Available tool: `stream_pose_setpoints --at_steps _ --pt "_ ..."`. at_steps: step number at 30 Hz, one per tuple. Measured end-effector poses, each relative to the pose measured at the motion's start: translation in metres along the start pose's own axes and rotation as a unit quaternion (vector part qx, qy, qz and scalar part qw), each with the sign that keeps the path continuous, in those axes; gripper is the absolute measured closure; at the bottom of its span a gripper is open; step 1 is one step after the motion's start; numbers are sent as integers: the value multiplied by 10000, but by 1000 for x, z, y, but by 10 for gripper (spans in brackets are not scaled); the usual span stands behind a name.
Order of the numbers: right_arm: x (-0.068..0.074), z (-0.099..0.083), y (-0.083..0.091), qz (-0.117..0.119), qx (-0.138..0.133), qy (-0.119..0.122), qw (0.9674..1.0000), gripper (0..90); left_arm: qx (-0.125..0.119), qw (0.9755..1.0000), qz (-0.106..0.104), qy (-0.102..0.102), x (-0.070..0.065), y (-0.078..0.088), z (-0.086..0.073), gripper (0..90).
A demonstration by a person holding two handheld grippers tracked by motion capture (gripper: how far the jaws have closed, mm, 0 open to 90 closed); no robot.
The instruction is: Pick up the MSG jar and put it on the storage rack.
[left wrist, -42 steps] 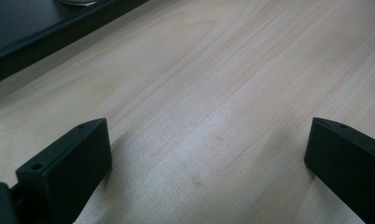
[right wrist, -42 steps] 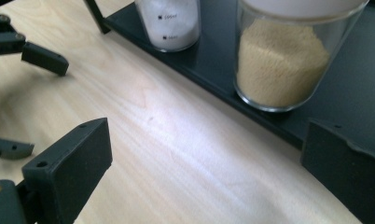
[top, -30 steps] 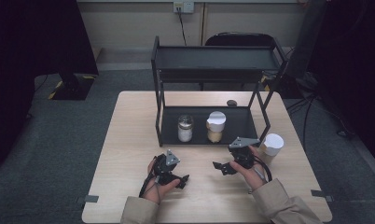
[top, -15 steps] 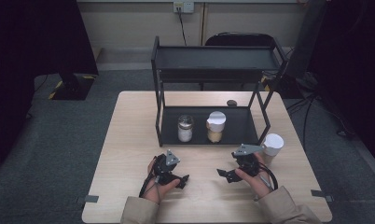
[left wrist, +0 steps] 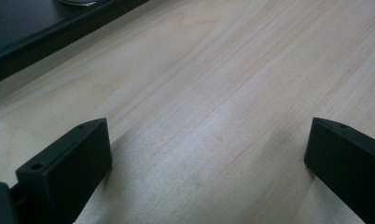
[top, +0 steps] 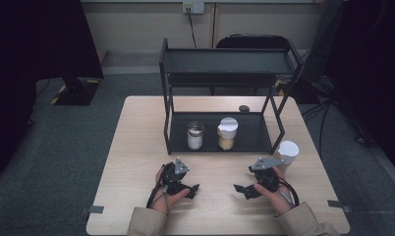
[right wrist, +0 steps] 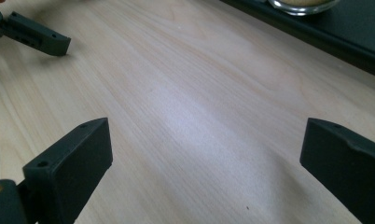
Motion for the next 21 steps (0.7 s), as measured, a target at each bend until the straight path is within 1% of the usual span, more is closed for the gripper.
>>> stream_pose_setpoints --at_steps 6,11,13,21 --pt "2 -4 3 5 11 34 10000 14 0 10000 0 1 0 0 0 1" --pt "4 -9 5 -5 79 87 9999 13 0 10000 0 0 0 0 0 1" --pt "4 -12 8 -3 106 131 9999 13 0 10000 0 0 0 0 0 1" --pt "5 -18 16 -14 165 152 9997 14 1 10000 0 -2 0 0 0 1"
Point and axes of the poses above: each handheld gripper's, and its own axes: y roughly backward along the jaws, z roughly out of its top, x roughly to its left, the point moved 4 cm from there along -y, roughly forward along the jaws, and after that the axes turned 13 degrees about z, right-handed, at the moved point
